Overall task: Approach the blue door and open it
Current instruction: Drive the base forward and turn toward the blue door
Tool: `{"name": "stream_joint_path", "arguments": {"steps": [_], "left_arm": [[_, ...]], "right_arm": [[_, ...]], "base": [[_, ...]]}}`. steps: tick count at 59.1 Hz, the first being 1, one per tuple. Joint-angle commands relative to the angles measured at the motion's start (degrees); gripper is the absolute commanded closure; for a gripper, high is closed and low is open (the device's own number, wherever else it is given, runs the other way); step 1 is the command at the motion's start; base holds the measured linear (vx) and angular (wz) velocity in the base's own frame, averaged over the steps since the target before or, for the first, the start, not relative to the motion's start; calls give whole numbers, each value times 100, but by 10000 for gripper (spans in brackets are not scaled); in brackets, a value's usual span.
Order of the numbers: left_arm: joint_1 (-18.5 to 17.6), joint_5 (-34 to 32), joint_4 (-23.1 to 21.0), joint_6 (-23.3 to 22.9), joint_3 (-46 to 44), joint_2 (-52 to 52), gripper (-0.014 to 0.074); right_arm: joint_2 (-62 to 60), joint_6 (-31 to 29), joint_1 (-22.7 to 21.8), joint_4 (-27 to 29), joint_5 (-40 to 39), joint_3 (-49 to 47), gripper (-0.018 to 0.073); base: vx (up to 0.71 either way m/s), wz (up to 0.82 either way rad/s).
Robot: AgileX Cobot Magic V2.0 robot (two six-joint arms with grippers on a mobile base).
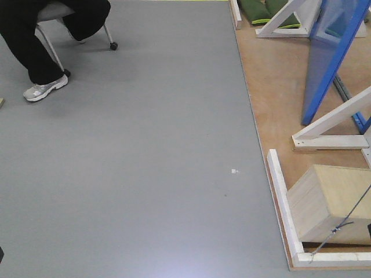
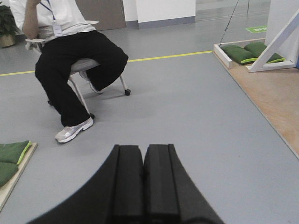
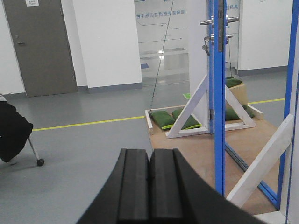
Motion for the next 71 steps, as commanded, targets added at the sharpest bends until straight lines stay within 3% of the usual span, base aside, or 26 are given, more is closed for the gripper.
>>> {"name": "stream_joint_path", "arguments": {"steps": [1,71], "left_arm": [[-31,-482,-43,-14,25,-54,526],[-31,-488,-43,-14,25,-48,526]], "right_arm": [[-116,-19,-30,-70,-479,112,557],[-110,-19,-30,-70,-479,112,557]], "base": [[43,-10],[42,-2]]}}
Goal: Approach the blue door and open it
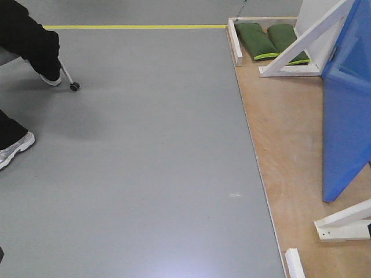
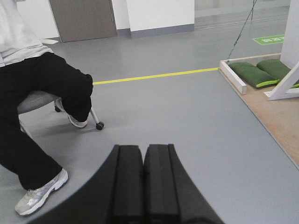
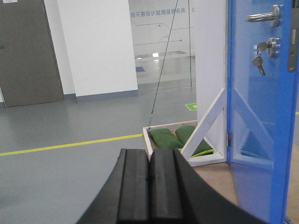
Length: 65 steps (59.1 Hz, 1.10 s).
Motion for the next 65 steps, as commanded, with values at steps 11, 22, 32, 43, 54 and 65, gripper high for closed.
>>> {"name": "stream_joint_path", "arguments": {"steps": [11,22,32,43,54,65], "left_arm": [[-31,-483,-43,-14,25,-48,526],[-31,-483,-43,-14,25,-48,526],[-31,-483,-43,-14,25,-48,526],[-31,-483,-43,-14,25,-48,526],[-31,-483,-43,-14,25,-48,526],[-31,-483,-43,-14,25,-48,526]], "right_arm": [[-110,-19,-30,-70,-479,112,557],[-110,-19,-30,-70,-479,107,557],[-110,-19,-30,-70,-479,107,557],[-110,-19,-30,-70,-479,107,557],[-110,-19,-30,-70,-479,107,557],[-110,-19,-30,-70,-479,107,557]], "base": [[37,0],[35,-2],[33,-2],[31,-2],[30,-2],[27,-4]]}}
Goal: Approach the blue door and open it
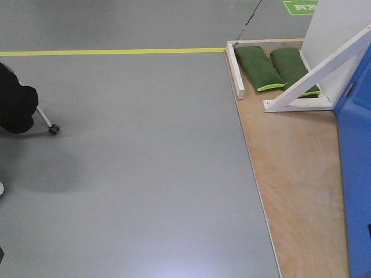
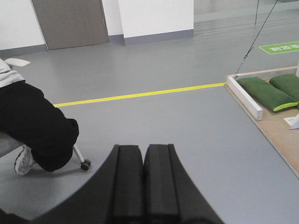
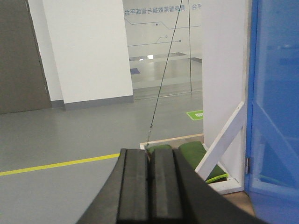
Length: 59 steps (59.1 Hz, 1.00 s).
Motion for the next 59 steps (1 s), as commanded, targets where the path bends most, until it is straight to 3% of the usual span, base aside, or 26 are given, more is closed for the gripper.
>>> {"name": "stream_joint_path", "arguments": {"steps": [1,59], "left_arm": [[-31,-483,-43,-14,25,-48,526],[-26,-483,-43,-14,25,-43,526]], "right_arm": [[-110,-19,-30,-70,-479,107,557],[-98,-19,-30,-70,-480,107,557]], "base": [[25,-5],[8,-1]]}}
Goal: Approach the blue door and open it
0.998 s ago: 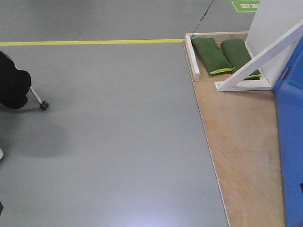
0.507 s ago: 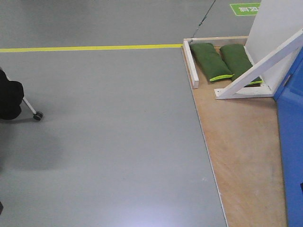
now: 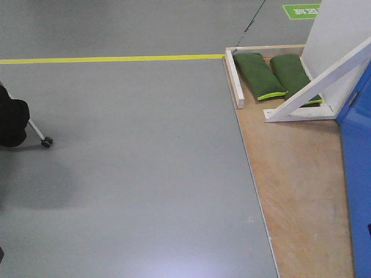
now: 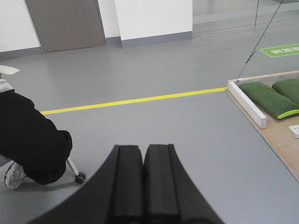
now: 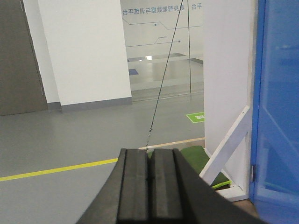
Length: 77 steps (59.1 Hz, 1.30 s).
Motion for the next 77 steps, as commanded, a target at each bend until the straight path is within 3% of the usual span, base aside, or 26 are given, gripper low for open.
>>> {"name": "stream_joint_path", "arguments": {"steps": [1,11,24,42,47,56,69,77], "left_arm": [[-26,-483,-43,-14,25,-43,526],[-26,-483,-43,-14,25,-43,526],[-26,-483,-43,-14,25,-43,526],[-26,-483,-43,-14,25,-43,526],[-26,-483,-43,-14,25,-43,526],[-26,-483,-43,-14,25,-43,526],[-26,-483,-43,-14,25,-43,526],[-26,-483,-43,-14,25,-43,526]], "right_arm": [[-98,-19,-30,-70,-480,114,557],[-98,-19,-30,-75,-298,-77,557],[38,-19,-30,-125,465,-1358,557],[1430,-19,-41,-330,442,-2732,557],[1906,-19,-293,-167,442,-3133,557],[2598,-19,-1401,884,437,-3808,557],[3204,-19,-3487,3820,362,-4603,557],[3647,-19,-4296,5165,319,-4990,557]], "base": [[0,0],[0,0],[0,0],[0,0],[0,0],[0,0],[0,0],[0,0]]}}
